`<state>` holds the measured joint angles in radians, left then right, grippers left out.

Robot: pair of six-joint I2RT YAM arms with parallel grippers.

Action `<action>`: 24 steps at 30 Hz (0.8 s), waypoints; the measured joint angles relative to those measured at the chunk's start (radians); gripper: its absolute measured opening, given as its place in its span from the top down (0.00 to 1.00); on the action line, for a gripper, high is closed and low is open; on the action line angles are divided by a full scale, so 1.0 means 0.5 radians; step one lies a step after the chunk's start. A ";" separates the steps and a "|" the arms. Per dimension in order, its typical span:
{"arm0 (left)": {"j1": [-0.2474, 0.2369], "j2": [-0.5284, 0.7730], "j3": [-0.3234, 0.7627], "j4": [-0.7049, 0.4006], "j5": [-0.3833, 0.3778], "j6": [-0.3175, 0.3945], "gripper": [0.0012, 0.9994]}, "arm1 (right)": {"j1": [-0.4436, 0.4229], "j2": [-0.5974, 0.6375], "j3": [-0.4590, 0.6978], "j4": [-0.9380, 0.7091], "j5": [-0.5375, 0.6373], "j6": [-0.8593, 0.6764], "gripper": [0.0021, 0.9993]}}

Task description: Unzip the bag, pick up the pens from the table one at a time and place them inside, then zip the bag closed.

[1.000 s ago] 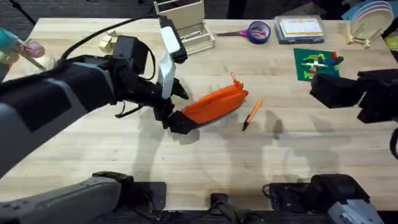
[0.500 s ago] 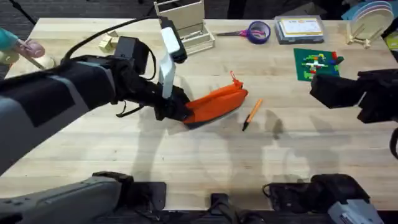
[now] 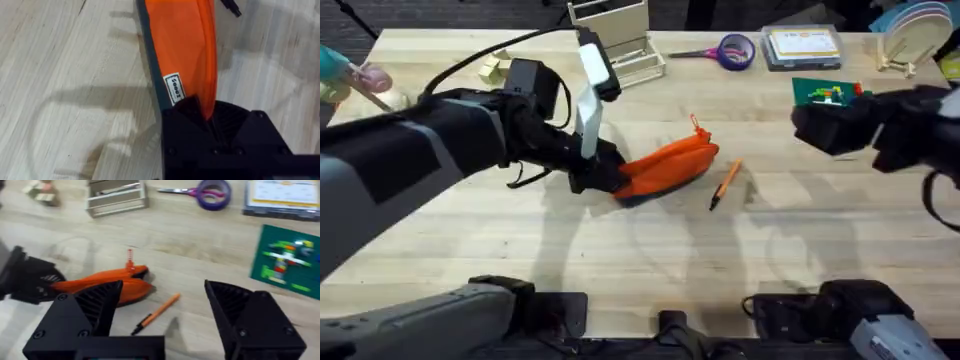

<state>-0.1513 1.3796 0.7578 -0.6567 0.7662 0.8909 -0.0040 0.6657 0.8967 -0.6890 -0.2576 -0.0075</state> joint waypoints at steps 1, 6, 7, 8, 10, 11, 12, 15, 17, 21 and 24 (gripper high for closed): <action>0.000 0.000 0.000 0.000 0.000 0.000 0.96 | 0.000 0.033 0.000 0.021 -0.047 -0.001 0.00; 0.000 0.000 0.000 0.000 0.000 0.000 0.96 | 0.000 0.224 0.000 0.105 -0.268 -0.001 0.00; 0.000 0.000 0.000 0.000 0.000 0.000 0.96 | 0.000 0.264 0.000 0.124 -0.308 -0.001 0.00; 0.000 0.000 0.000 0.000 0.000 0.000 0.96 | 0.000 0.307 0.000 0.142 -0.351 0.000 0.00; 0.000 0.000 0.000 0.000 0.000 0.000 0.96 | 0.000 0.379 0.000 0.170 -0.427 0.000 0.00; 0.000 0.000 0.000 0.000 0.000 0.000 0.96 | 0.000 0.410 0.000 0.184 -0.464 0.000 0.00; 0.000 0.000 0.000 0.000 0.000 0.000 0.96 | 0.000 0.435 0.000 0.196 -0.499 0.000 0.00; 0.000 0.000 0.000 0.000 0.000 0.000 0.96 | 0.000 0.512 0.000 0.213 -0.593 0.000 0.00; 0.000 0.000 0.000 0.000 0.000 0.000 0.96 | 0.000 0.558 0.000 0.213 -0.630 0.001 0.00; 0.000 0.000 0.000 0.000 0.000 0.000 0.96 | 0.000 0.634 0.000 0.213 -0.669 0.001 0.00; 0.000 0.000 0.000 0.000 0.000 0.000 0.96 | 0.000 0.674 0.000 0.213 -0.678 0.000 0.00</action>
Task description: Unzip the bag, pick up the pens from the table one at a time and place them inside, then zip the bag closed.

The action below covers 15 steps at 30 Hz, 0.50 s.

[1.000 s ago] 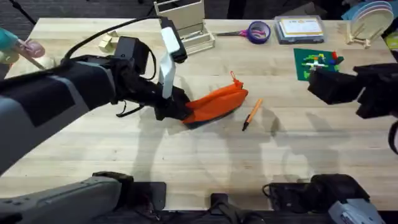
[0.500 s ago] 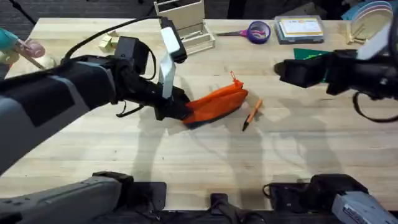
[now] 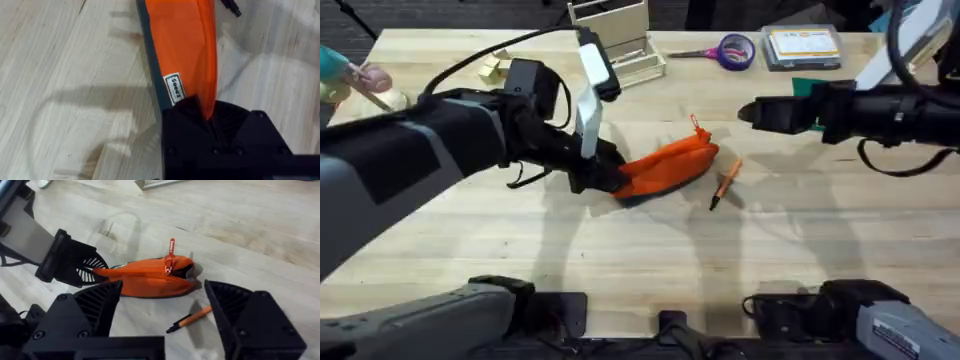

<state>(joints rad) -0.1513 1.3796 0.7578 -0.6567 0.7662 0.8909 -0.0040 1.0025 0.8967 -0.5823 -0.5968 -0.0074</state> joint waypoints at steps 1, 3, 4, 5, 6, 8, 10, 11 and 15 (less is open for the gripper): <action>0.000 0.000 0.000 0.000 0.000 0.000 0.96 | 0.000 0.009 0.000 0.000 -0.003 0.000 0.00; 0.000 0.000 0.000 0.000 0.000 0.000 0.96 | 0.000 0.026 0.000 0.000 -0.006 0.000 0.00; 0.000 0.000 0.000 0.000 0.000 0.000 0.96 | 0.000 0.035 0.000 0.001 -0.006 0.000 0.00; 0.000 0.000 0.000 0.000 0.000 0.000 0.96 | 0.000 0.043 0.000 0.001 -0.006 0.000 0.00; 0.000 0.000 0.000 -0.001 0.000 0.000 0.96 | 0.000 0.053 0.000 0.001 -0.006 0.000 0.00; 0.000 0.000 0.000 -0.001 0.000 0.000 0.96 | 0.001 0.087 0.000 0.004 -0.006 0.000 0.00; 0.000 0.000 0.000 -0.001 0.000 0.000 0.96 | 0.007 0.130 0.000 0.020 -0.006 0.001 0.00; 0.000 0.000 0.000 0.000 0.000 0.000 0.96 | 0.018 0.156 0.000 0.039 -0.006 0.000 0.00; 0.000 0.000 0.000 -0.001 0.000 0.000 0.96 | 0.112 0.255 0.000 0.150 -0.006 -0.009 0.00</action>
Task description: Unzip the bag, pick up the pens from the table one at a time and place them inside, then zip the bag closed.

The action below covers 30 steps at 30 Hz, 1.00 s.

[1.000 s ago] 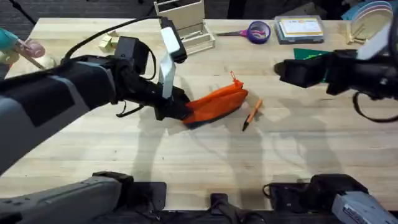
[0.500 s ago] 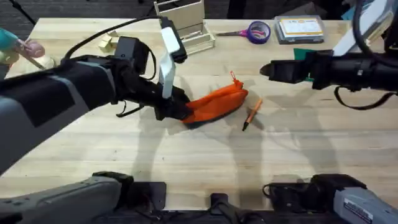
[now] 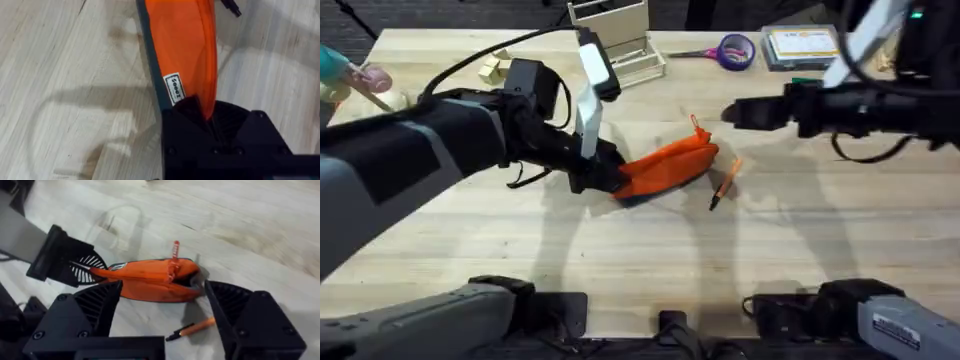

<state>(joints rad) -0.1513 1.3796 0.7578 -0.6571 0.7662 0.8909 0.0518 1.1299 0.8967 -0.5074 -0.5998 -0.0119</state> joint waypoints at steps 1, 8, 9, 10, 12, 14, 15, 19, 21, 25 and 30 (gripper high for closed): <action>0.000 0.000 0.000 0.000 0.000 0.000 0.96 | 0.030 0.023 0.000 0.027 0.000 -0.014 0.00; 0.000 0.000 0.000 0.000 0.000 0.000 0.96 | 0.207 0.219 0.000 0.219 0.038 -0.111 0.00; 0.000 0.000 0.000 0.000 0.000 0.000 0.96 | 0.217 0.244 0.000 0.246 0.044 -0.116 0.00; 0.000 0.000 0.000 0.000 0.000 0.000 0.96 | 0.224 0.271 0.000 0.278 0.050 -0.124 0.00; 0.000 0.000 0.000 0.000 0.000 0.000 0.96 | 0.229 0.322 0.000 0.335 0.060 -0.130 0.00; 0.000 0.000 0.000 0.000 0.001 0.000 0.96 | 0.231 0.371 0.000 0.383 0.064 -0.136 0.00; 0.000 0.000 0.000 0.000 0.000 0.000 0.96 | 0.231 0.391 0.000 0.397 0.064 -0.136 0.00; 0.000 0.000 0.000 0.000 0.000 0.000 0.96 | 0.231 0.483 0.000 0.430 0.070 -0.142 0.00; 0.000 0.000 0.000 0.000 0.000 0.000 0.96 | 0.231 0.526 0.000 0.435 0.070 -0.142 0.00; 0.000 0.000 0.000 0.000 0.000 0.000 0.96 | 0.231 0.606 0.000 0.438 0.070 -0.143 0.00; 0.000 0.000 0.000 0.000 0.000 0.000 0.96 | 0.231 0.706 0.000 0.447 0.069 -0.142 0.00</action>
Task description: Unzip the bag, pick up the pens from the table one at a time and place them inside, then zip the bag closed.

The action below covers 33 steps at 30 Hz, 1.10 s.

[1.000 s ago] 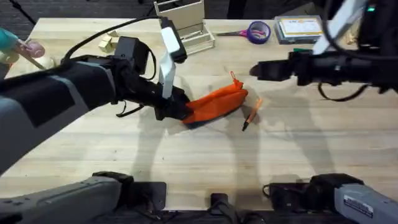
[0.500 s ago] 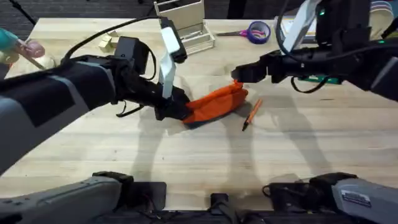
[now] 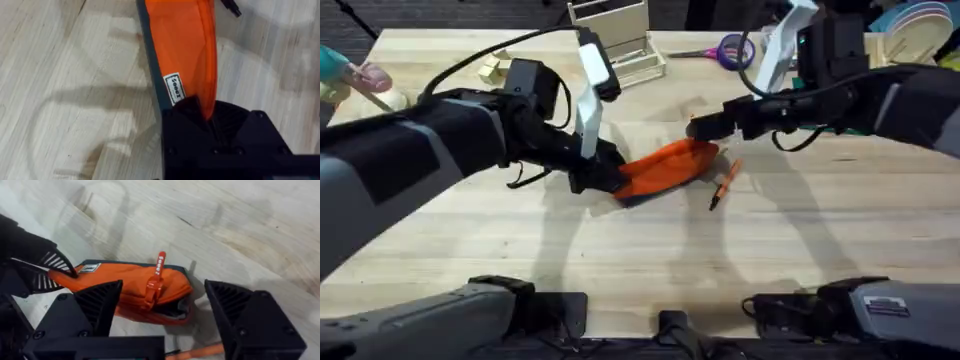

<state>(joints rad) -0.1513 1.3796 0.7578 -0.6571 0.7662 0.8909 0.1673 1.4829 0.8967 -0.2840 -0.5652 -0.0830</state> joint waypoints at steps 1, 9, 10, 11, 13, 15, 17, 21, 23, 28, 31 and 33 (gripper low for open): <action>0.000 0.000 0.000 0.000 0.000 0.000 0.96 | 0.001 0.016 0.000 0.003 0.000 -0.001 0.00; 0.000 0.000 0.000 0.000 0.000 0.000 0.96 | 0.064 0.058 0.000 0.042 0.000 0.000 0.08; 0.000 0.000 0.000 0.000 0.000 0.000 0.96 | 0.076 0.059 0.000 0.042 0.000 -0.001 0.10; 0.000 0.000 0.000 0.000 0.000 0.000 0.96 | 0.086 0.059 0.000 0.042 0.000 0.000 0.13; 0.000 0.000 0.000 0.000 0.000 0.000 0.96 | 0.103 0.058 0.000 0.043 -0.001 -0.001 0.20; 0.000 0.000 0.000 0.000 0.000 0.000 0.96 | 0.106 0.058 0.000 0.042 -0.001 -0.003 0.28; 0.000 0.000 0.000 0.000 0.000 0.000 0.96 | 0.106 0.058 0.000 0.042 0.000 -0.005 0.36; 0.000 0.000 0.000 0.000 0.000 0.000 0.96 | 0.106 0.058 0.000 0.041 0.000 -0.006 0.56; 0.000 0.000 0.000 0.000 0.000 0.000 0.96 | 0.106 0.059 0.000 0.041 0.000 -0.008 0.65; 0.000 0.000 0.000 0.000 0.000 0.000 0.96 | 0.106 0.058 0.001 0.040 -0.002 -0.006 0.95; 0.000 0.000 0.000 0.000 0.001 0.000 0.96 | 0.106 0.059 0.001 0.042 -0.002 -0.007 0.97; 0.000 0.000 0.000 0.000 0.000 0.000 0.96 | 0.106 0.059 0.001 0.042 -0.002 -0.006 0.97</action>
<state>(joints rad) -0.1513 1.3796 0.7578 -0.6571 0.7662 0.8909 0.2203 1.5123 0.8970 -0.2630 -0.5659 -0.0860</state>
